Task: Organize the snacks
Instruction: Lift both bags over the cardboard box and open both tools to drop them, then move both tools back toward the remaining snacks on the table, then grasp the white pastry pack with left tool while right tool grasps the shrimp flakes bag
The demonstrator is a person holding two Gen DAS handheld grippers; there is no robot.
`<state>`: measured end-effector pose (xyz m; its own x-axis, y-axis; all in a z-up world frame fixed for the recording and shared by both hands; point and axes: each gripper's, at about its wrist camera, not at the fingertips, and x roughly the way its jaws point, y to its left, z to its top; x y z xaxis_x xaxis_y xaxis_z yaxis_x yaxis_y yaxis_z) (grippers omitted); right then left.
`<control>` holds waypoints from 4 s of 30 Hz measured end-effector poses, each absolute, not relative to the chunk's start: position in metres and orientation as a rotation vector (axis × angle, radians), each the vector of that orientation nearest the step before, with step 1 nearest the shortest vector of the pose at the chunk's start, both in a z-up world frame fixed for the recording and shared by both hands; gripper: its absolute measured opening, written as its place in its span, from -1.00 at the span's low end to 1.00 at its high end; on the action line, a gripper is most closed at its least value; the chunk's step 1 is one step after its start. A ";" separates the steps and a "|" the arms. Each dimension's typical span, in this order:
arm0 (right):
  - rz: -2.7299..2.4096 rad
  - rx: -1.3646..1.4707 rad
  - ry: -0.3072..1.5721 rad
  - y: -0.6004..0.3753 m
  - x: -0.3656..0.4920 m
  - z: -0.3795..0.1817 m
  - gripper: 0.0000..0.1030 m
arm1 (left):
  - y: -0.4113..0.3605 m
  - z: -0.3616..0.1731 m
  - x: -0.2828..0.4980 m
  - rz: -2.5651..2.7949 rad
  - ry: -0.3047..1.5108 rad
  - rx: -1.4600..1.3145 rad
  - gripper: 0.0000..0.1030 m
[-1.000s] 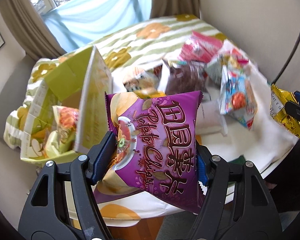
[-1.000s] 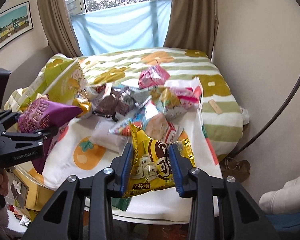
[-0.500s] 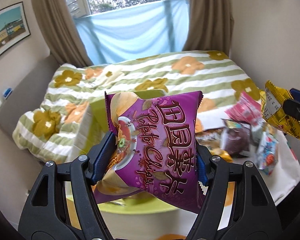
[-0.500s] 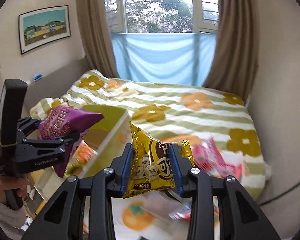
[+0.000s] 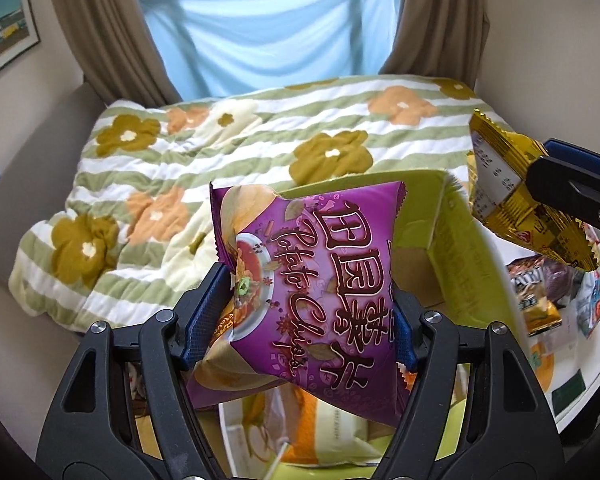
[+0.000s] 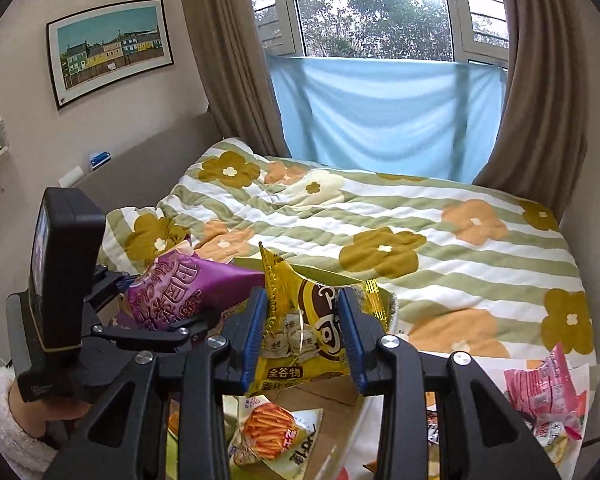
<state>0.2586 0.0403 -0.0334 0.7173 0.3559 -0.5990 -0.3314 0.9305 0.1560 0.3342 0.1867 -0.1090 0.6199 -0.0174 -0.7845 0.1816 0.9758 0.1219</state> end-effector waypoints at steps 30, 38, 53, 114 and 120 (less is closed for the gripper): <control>0.423 0.057 0.873 0.080 0.323 -0.103 0.26 | 0.247 -0.146 0.335 -0.017 1.012 0.081 0.98; 0.415 0.079 0.909 0.073 0.298 -0.116 0.99 | 0.248 -0.145 0.321 -0.007 1.023 0.073 0.98; 0.324 0.116 0.795 0.042 0.237 -0.061 1.00 | 0.218 -0.102 0.283 -0.124 0.930 0.081 0.98; 0.285 -0.025 1.033 -0.291 0.125 -0.213 1.00 | -0.184 -0.304 0.209 -0.324 1.294 0.221 0.99; 0.333 -0.055 1.035 -0.286 0.135 -0.220 1.00 | -0.183 -0.309 0.212 -0.342 1.282 0.224 0.97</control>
<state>0.1352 -0.2863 -0.2199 0.4653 0.2454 -0.8504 -0.2966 0.9485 0.1115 0.2118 -0.1832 -0.3092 0.2446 -0.1242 -0.9616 0.3711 0.9282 -0.0255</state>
